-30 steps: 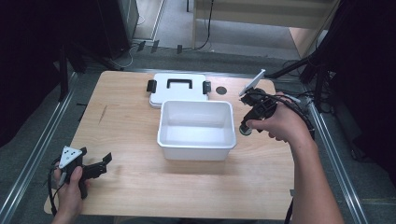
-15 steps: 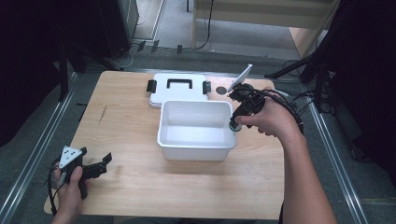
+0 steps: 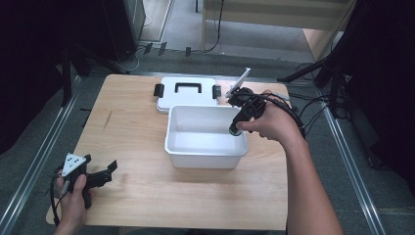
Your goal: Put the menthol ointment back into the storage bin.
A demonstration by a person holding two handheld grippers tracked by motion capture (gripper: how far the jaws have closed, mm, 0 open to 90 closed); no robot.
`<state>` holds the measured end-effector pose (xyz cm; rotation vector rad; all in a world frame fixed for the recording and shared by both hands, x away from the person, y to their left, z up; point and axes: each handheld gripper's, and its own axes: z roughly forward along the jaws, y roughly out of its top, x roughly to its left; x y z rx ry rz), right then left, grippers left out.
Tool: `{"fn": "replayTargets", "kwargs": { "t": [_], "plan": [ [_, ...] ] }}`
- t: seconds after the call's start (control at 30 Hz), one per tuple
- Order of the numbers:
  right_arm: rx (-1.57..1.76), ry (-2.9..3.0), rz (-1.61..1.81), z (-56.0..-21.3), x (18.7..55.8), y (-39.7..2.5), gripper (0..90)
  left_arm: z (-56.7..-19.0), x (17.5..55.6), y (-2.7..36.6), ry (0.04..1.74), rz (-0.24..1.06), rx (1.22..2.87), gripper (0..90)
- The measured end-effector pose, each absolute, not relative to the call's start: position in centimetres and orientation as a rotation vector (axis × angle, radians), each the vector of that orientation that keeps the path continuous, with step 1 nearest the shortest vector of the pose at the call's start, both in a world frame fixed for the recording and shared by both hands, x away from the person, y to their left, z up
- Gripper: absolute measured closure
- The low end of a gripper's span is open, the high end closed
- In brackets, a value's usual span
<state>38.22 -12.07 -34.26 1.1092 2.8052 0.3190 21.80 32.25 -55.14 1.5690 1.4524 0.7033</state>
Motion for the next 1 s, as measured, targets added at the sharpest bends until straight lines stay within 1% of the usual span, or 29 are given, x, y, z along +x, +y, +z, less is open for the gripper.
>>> {"fn": "replayTargets", "kwargs": {
  "t": [0.4,1.0],
  "plan": [
    [0.944,2.859,0.314,-35.7,38.5,-10.4,51.5,-55.1,21.8,32.3,1.452,0.700,1.567,0.3],
    [0.774,2.905,0.256,-40.1,39.3,-9.0,51.5,-55.2,21.8,32.3,1.452,0.695,1.564,0.3]
  ]
}}
